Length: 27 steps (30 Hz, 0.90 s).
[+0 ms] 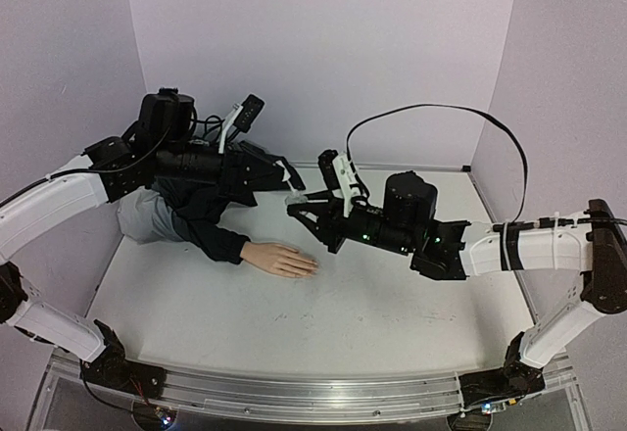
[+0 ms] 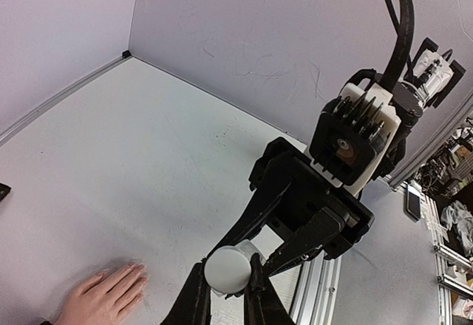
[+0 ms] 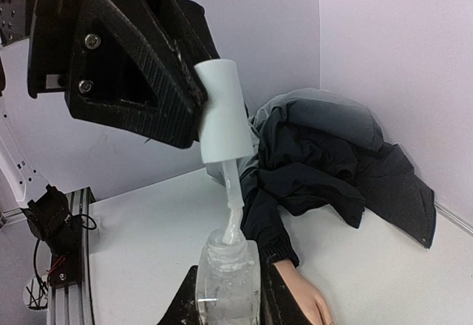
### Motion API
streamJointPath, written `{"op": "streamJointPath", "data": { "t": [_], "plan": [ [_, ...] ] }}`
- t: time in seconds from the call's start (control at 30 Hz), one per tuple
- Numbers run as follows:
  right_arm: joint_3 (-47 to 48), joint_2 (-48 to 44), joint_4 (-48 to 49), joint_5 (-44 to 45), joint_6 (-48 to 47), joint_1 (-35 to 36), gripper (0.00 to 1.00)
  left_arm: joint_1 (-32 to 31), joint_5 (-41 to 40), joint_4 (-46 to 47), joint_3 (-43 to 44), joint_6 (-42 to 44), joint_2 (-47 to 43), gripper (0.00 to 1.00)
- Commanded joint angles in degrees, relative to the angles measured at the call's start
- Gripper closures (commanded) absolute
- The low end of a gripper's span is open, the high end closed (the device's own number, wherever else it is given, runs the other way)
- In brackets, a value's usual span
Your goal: Paint the nails
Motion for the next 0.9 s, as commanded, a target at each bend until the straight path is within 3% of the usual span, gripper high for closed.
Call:
{"op": "streamJointPath", "data": {
  "t": [0.0,0.87],
  "plan": [
    [2.00,-1.81,4.65,0.64,-0.93,0.41,1.00,-0.58,-0.77,0.40,0.08,1.46,0.01,1.00],
    [4.70,-1.80,2.62,1.78,-2.44,0.40,1.00,-2.73,-2.86,-1.93,0.93,3.40,2.02,1.00]
  ]
}}
